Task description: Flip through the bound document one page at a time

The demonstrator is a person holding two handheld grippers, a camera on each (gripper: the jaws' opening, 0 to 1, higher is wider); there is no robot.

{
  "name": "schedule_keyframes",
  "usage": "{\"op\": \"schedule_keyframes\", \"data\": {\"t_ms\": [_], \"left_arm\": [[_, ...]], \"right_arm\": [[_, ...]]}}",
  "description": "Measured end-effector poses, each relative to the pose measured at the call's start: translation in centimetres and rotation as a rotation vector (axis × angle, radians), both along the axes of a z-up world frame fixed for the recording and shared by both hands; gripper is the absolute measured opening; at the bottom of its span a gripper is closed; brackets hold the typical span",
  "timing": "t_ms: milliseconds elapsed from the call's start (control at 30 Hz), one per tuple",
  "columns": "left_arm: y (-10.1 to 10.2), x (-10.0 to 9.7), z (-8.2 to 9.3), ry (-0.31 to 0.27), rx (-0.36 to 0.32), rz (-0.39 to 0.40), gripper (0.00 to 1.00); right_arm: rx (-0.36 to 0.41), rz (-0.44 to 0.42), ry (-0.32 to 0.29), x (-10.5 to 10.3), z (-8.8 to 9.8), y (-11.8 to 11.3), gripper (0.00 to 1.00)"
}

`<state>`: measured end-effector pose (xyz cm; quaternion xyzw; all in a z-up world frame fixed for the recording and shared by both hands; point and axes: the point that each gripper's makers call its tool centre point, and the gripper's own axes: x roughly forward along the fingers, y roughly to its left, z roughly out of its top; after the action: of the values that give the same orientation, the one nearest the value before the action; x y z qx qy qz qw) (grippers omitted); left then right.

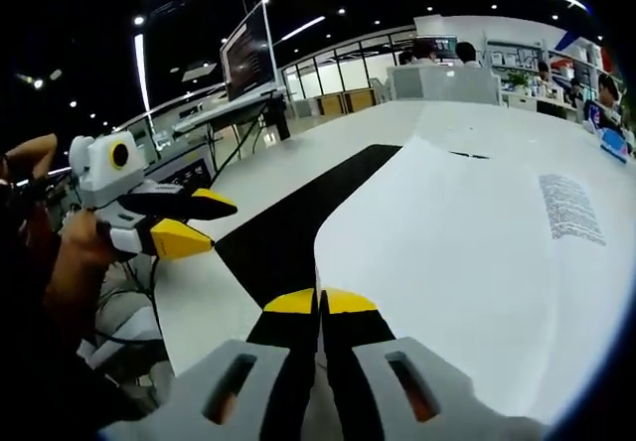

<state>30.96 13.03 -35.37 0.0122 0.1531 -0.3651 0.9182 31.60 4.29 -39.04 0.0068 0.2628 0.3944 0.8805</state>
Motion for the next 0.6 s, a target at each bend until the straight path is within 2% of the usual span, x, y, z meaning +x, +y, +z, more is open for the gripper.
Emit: {"op": "schedule_keyframes", "data": {"t_ms": [600], "left_arm": [[-0.63,0.08,-0.31,0.009,-0.014,-0.01,0.35]], "right_arm": [[0.021,-0.005,0.01,0.27,-0.05,0.2,0.06]]}}
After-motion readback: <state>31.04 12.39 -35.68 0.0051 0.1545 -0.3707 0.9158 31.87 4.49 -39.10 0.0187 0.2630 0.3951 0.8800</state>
